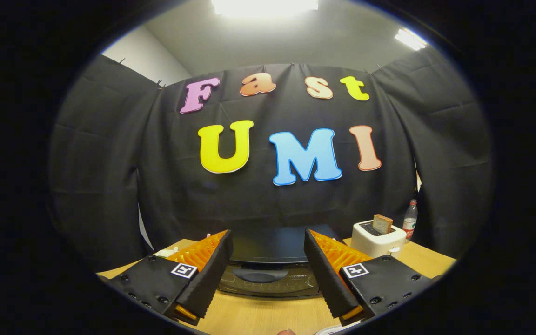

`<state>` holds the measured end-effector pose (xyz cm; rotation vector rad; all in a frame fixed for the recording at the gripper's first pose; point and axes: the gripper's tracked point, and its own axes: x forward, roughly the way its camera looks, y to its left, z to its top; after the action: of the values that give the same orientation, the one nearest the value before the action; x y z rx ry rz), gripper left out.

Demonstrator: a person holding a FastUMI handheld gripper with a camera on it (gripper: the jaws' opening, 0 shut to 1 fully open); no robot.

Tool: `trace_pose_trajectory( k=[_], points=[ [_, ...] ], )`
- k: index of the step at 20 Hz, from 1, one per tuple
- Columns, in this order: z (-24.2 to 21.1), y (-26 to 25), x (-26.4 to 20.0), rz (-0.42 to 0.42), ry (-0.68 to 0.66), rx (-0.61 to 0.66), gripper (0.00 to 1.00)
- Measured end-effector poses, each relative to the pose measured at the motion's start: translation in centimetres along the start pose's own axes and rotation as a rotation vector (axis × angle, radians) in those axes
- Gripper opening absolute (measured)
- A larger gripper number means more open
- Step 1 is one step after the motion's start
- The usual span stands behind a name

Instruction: Open the toaster oven, put the food inside, and close the toaster oven door.

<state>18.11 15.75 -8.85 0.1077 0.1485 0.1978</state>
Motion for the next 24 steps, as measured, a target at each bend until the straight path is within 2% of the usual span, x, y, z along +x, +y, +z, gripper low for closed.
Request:
trace_pose_trajectory(
  k=[10, 14, 17, 24],
  points=[
    [-7.6, 1.5, 6.9, -0.023, 0.157, -0.007, 0.98],
    [-10.4, 1.0, 7.7, -0.067, 0.215, 0.01, 0.98],
    [-10.8, 0.9, 8.1, -0.09, 0.211, -0.019, 0.96],
    [-11.2, 1.1, 6.2, -0.086, 0.179, -0.07, 0.97]
  ],
)
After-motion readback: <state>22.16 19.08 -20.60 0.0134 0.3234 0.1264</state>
